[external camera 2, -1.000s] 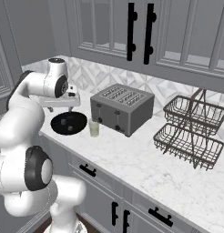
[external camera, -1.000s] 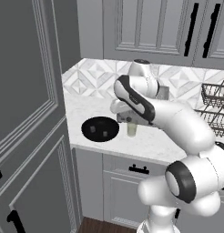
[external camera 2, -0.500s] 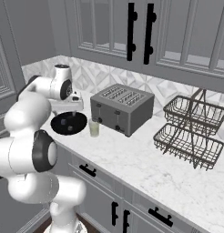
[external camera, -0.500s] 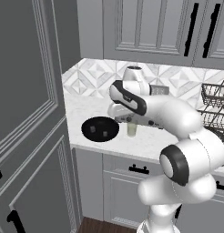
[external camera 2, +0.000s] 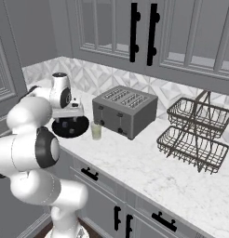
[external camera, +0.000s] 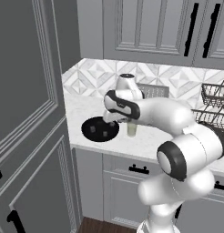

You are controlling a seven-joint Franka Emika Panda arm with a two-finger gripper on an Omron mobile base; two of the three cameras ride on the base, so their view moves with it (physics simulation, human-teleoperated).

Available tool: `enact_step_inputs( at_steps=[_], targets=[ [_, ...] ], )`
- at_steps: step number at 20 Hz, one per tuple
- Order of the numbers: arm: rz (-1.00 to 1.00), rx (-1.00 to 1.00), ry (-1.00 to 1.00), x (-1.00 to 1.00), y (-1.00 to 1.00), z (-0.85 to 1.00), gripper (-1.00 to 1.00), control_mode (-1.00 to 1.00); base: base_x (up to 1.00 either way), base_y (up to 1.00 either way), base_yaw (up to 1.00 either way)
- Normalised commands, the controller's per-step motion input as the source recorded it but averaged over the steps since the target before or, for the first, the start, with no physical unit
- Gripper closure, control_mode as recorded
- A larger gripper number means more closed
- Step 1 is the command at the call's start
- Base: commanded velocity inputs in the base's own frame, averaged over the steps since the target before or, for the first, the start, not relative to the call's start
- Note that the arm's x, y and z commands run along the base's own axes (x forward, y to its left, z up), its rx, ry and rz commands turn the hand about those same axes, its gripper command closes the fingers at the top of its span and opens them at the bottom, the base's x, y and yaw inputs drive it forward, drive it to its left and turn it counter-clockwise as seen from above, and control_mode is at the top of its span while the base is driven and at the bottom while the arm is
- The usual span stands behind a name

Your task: Grab a lemon wedge from the fridge and one ice cube from the ice bowl, and put them in the glass of lemonade.

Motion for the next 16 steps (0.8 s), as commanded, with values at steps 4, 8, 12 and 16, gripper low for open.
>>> enact_step_inputs(
  at_steps=[4, 8, 12, 16],
  targets=[
    [-0.02, -0.08, -0.07, 0.33, 0.15, -0.41, -1.0, -1.0, 0.0, 0.0, 0.0],
    [-0.01, -0.07, -0.01, 0.27, 0.17, -0.3, -1.0, -1.0, 0.0, 0.0, 0.0],
    [0.0, -0.05, 0.12, 0.2, 0.08, -0.13, -1.0, -1.0, 0.0, 0.0, 0.0],
    [0.0, -0.05, 0.1, 0.34, 0.01, -0.16, -1.0, -1.0, 0.0, 0.0, 0.0]
  ],
)
